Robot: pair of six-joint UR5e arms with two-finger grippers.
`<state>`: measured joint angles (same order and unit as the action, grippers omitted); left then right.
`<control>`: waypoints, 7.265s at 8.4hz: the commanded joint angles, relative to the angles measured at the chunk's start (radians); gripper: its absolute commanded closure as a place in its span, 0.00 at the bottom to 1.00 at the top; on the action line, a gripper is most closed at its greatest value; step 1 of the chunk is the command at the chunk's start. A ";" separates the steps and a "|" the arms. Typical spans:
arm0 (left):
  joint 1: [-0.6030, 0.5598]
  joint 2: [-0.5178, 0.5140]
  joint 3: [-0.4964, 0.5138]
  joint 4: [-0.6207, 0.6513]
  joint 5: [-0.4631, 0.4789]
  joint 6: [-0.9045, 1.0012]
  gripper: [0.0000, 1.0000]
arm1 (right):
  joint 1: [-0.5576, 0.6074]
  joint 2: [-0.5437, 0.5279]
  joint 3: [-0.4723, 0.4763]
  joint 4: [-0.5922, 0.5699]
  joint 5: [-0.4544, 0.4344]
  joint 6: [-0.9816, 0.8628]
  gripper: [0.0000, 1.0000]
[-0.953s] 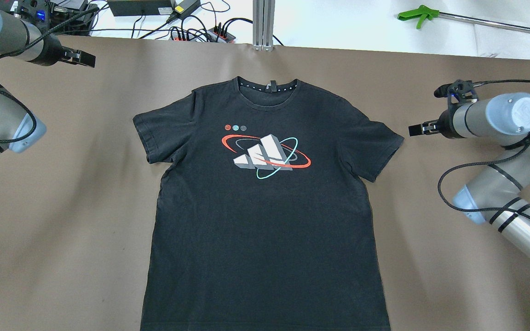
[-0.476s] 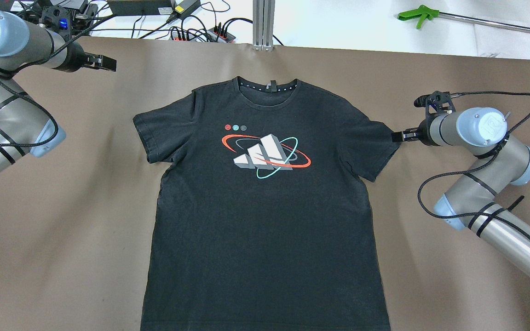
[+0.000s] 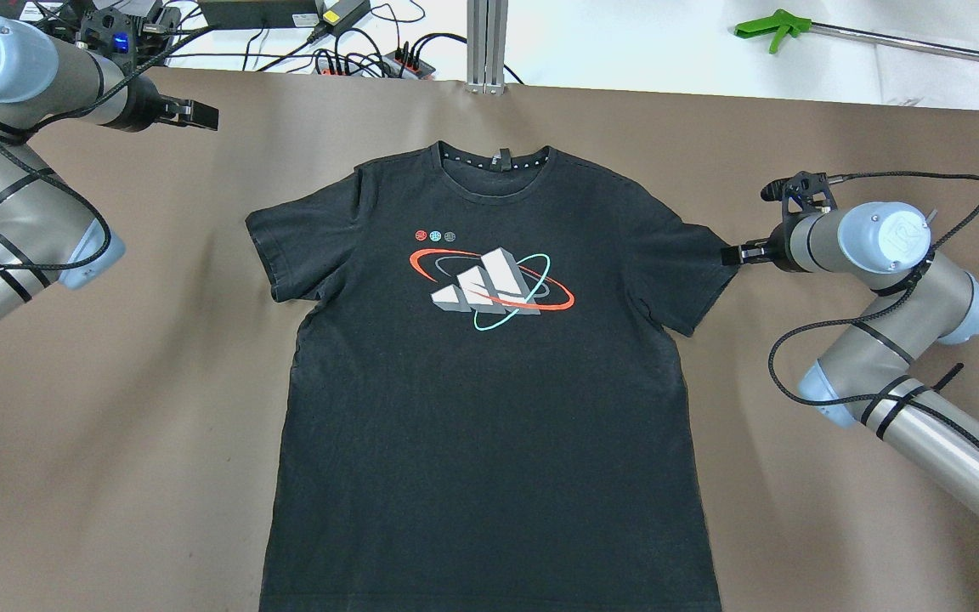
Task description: Fold clothes
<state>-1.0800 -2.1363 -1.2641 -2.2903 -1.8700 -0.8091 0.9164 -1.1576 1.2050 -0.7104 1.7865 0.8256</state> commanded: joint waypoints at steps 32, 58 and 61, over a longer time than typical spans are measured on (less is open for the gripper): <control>0.205 0.042 0.058 -0.193 0.126 -0.067 0.06 | -0.083 0.375 0.008 -0.258 -0.084 0.092 0.06; 0.438 -0.388 0.233 0.124 0.480 -0.479 0.06 | -0.091 0.312 0.038 -0.253 -0.096 0.087 0.06; 0.427 -0.419 0.210 0.107 0.415 -0.481 0.05 | -0.090 0.309 0.039 -0.251 -0.095 0.084 0.06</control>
<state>-0.6447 -2.5353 -1.0411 -2.1716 -1.4029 -1.2888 0.8259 -0.8476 1.2426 -0.9622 1.6906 0.9125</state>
